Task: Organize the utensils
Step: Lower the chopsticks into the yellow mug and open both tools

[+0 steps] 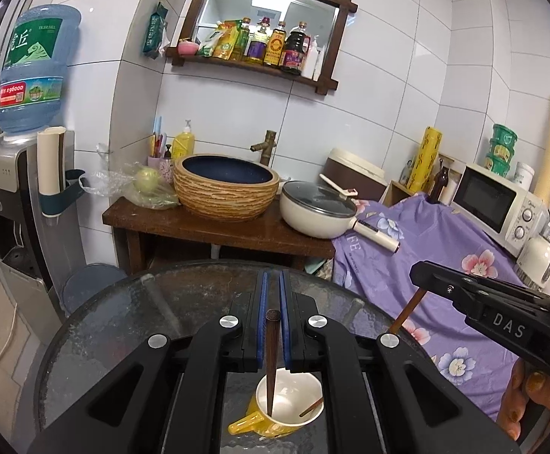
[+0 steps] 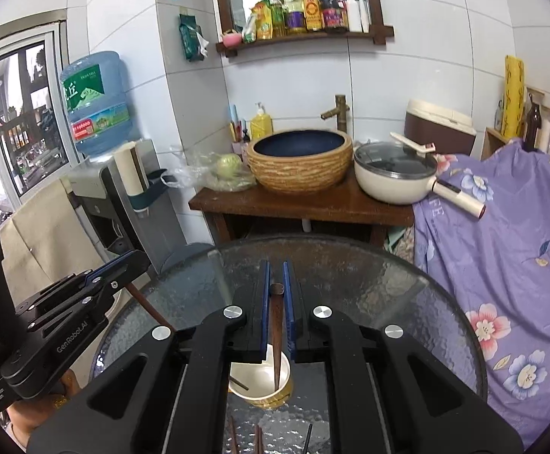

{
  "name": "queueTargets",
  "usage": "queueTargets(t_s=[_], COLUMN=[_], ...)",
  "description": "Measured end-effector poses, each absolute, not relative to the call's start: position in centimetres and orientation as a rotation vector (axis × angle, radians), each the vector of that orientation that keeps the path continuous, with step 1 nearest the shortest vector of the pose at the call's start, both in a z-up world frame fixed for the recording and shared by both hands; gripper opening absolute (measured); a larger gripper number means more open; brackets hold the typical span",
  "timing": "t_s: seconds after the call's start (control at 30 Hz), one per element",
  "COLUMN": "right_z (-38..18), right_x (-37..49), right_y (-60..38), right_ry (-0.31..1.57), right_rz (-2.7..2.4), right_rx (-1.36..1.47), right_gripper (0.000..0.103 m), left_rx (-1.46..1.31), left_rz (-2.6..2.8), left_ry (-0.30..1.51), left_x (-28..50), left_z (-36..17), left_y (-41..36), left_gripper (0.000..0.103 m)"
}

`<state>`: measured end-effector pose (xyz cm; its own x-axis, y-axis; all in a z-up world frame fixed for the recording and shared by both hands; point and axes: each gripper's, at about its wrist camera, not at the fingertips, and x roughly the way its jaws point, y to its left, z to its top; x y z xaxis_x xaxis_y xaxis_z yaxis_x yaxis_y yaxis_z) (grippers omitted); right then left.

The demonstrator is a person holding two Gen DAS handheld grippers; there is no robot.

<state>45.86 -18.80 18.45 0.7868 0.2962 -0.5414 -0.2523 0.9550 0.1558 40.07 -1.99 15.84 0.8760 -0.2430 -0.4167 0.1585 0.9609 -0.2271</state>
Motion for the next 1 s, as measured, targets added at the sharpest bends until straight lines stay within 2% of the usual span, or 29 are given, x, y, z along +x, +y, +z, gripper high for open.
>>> queueTargets(t_s=[0.47, 0.53, 0.57, 0.6, 0.63, 0.67, 0.73, 0.8, 0.93, 1.0], right_z=[15.5, 15.2, 15.2, 15.2, 15.2, 15.2, 15.3, 15.0, 13.7, 13.0], right_x=[46.3, 46.2, 46.1, 46.0, 45.8, 45.6, 45.2, 44.7, 43.5, 42.8], right_y=[-19.1, -19.4, -19.6, -19.8, -20.1, -20.4, -20.9, -21.5, -22.9, -23.5], right_ry=[0.624, 0.627, 0.625, 0.619, 0.605, 0.592, 0.575, 0.573, 0.566, 0.563], right_rz=[0.273, 0.27, 0.267, 0.263, 0.255, 0.248, 0.237, 0.234, 0.21, 0.198], right_rx=[0.082, 0.089, 0.093, 0.098, 0.105, 0.111, 0.117, 0.121, 0.131, 0.129], right_gripper=[0.008, 0.011, 0.014, 0.026, 0.045, 0.051, 0.053, 0.053, 0.053, 0.053], left_rx=[-0.15, -0.149, -0.151, -0.154, -0.155, -0.153, -0.14, -0.133, -0.119, -0.111], left_rz=[-0.208, -0.206, -0.202, -0.201, -0.2, -0.197, -0.192, -0.189, -0.189, -0.186], left_ry=[0.502, 0.507, 0.507, 0.502, 0.498, 0.492, 0.479, 0.465, 0.437, 0.427], left_x=[40.4, 40.4, 40.4, 40.3, 40.2, 40.2, 39.7, 39.3, 37.7, 36.8], left_z=[12.9, 12.7, 12.6, 12.5, 12.5, 12.5, 12.5, 12.4, 11.8, 11.1], left_y=[-2.6, -2.5, -2.4, -2.2, -2.1, -2.0, -1.9, -1.8, -1.3, -1.2], left_gripper=[0.007, 0.014, 0.024, 0.037, 0.043, 0.048, 0.053, 0.068, 0.077, 0.085])
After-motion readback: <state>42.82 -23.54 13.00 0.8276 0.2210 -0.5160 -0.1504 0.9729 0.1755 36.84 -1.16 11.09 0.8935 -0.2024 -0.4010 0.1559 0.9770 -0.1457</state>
